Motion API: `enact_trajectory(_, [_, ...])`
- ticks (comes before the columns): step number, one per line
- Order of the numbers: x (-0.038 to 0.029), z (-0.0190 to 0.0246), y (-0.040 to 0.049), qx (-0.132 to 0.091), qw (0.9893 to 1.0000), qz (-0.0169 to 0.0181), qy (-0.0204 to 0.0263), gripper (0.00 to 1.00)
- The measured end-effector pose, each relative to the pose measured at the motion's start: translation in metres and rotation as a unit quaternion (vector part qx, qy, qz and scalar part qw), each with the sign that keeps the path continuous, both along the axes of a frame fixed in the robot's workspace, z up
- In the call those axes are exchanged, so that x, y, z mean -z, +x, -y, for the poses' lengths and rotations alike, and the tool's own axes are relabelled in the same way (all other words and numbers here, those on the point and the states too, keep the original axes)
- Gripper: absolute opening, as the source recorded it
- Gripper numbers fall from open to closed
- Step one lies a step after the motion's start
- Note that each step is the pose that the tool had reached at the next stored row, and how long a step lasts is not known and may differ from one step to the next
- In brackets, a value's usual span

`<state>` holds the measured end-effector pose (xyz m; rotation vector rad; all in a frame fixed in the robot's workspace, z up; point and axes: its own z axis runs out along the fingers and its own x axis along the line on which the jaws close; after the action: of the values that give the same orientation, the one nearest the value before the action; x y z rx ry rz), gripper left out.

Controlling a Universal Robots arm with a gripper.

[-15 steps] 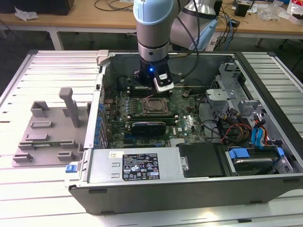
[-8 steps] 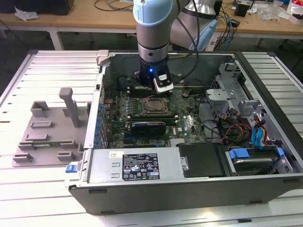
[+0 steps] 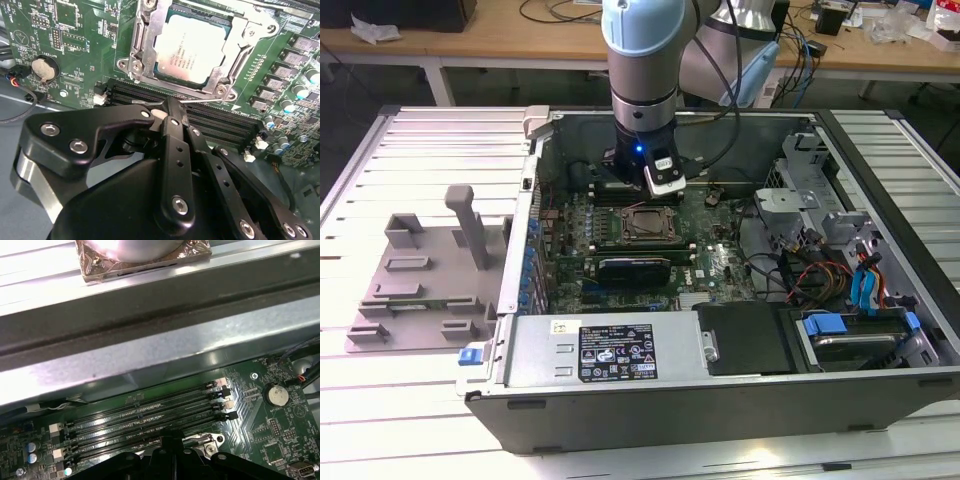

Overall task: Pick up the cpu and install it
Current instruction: 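Install the first cpu locking lever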

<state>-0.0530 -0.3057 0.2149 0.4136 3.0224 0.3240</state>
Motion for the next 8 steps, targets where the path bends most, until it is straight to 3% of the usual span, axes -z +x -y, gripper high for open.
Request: enact_trajectory(8, [0.0010, 0.0000, 0.0000, 0.000, 1.0000, 0.0000, -0.0001, 0.11])
